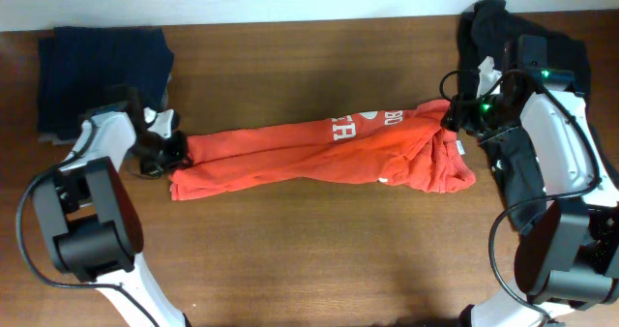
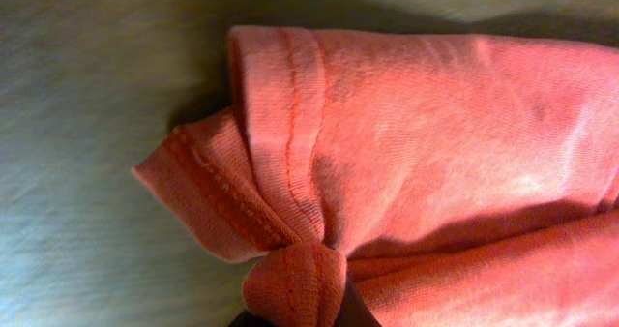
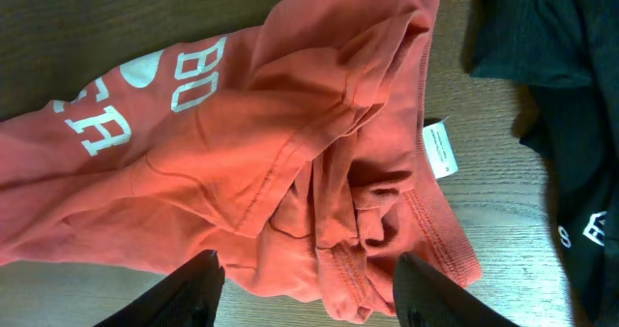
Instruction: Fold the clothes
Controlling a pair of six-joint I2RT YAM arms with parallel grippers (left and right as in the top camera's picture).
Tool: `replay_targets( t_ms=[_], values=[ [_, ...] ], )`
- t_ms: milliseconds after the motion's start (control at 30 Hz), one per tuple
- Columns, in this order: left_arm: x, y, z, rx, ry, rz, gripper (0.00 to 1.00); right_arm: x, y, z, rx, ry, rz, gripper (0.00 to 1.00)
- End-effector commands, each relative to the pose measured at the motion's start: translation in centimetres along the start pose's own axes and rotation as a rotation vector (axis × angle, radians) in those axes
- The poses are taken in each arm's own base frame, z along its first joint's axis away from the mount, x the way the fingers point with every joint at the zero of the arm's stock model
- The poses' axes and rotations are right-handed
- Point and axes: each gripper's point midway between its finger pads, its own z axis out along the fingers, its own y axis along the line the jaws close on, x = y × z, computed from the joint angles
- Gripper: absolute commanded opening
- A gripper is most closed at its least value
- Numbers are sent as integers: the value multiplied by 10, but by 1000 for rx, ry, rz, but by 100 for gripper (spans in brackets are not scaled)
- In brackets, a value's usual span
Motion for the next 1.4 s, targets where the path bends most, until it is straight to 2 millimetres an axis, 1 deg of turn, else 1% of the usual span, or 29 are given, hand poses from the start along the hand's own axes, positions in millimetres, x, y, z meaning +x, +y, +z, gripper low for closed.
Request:
replay_targets(
  t_ms=[0, 33, 67, 133, 233, 267, 367, 433, 467, 500, 533, 600, 633, 700, 800, 833, 933, 1067, 1100, 1167, 1267, 1333, 1367],
  values=[
    [-20, 17, -37, -25, -88, -2, 1, -6, 6, -11, -12, -34, -23, 62],
    [-22, 21, -46, -45, -102, -5, 1, -6, 6, -11, -12, -34, -23, 61],
    [-26, 27, -59, -83, -120, -10, 1, -6, 6, -11, -12, -34, -23, 62],
    [-31, 33, -74, -114, -145, -16, 1, -6, 6, -11, -12, -34, -23, 62],
    [-40, 31, -89, -119, -176, -4, 0, -6, 6, -11, -12, -34, -23, 65],
    [-43, 27, -93, -112, -183, 2, 0, -6, 6, -11, -11, -34, -23, 65],
    [-49, -1, -105, -60, -192, 44, 0, -6, 6, -11, -12, -34, -23, 66],
    [-53, -35, -109, -20, -203, 111, 1, -6, 6, -11, -12, -35, -23, 66],
    [-54, -52, -106, -7, -201, 148, 1, -6, 6, -11, -12, -35, -23, 66],
    [-52, -74, -100, 3, -188, 198, 0, -6, 6, -11, -12, -35, -23, 66],
    [-50, -84, -97, 7, -181, 222, 0, -6, 6, -11, -12, -35, -23, 66],
    [-42, -120, -85, 22, -158, 306, 0, -6, 6, -11, -10, -35, -23, 66],
    [-40, -126, -83, 25, -154, 318, 0, -6, 5, -11, -8, -35, -23, 66],
    [-30, -156, -74, 38, -134, 389, 1, -6, 4, -11, -4, -36, -23, 66],
    [-18, -188, -64, 42, -118, 429, 1, -7, 5, -11, -4, -36, -23, 66],
    [-13, -206, -59, 52, -118, 463, 1, -7, 5, -11, -4, -36, -23, 66],
    [-9, -232, -52, 50, -140, 502, 0, -6, 5, -11, -4, -36, -23, 66],
    [-3, -258, -46, 56, -165, 556, 1, -6, 5, -11, -4, -35, -23, 66],
    [-1, -263, -45, 59, -165, 568, 4, -6, 4, -11, -4, -35, -23, 66],
    [3, -270, -43, 64, -163, 586, 15, -6, 4, -11, -4, -35, -23, 66],
    [11, -279, -40, 70, -155, 609, 76, -6, 4, -11, -4, -35, -23, 66],
    [13, -282, -39, 72, -152, 616, 97, -6, 4, -11, -3, -34, -23, 66],
    [13, -283, -39, 77, -153, 618, 99, -6, 4, -11, -4, -34, -23, 66]
  ],
)
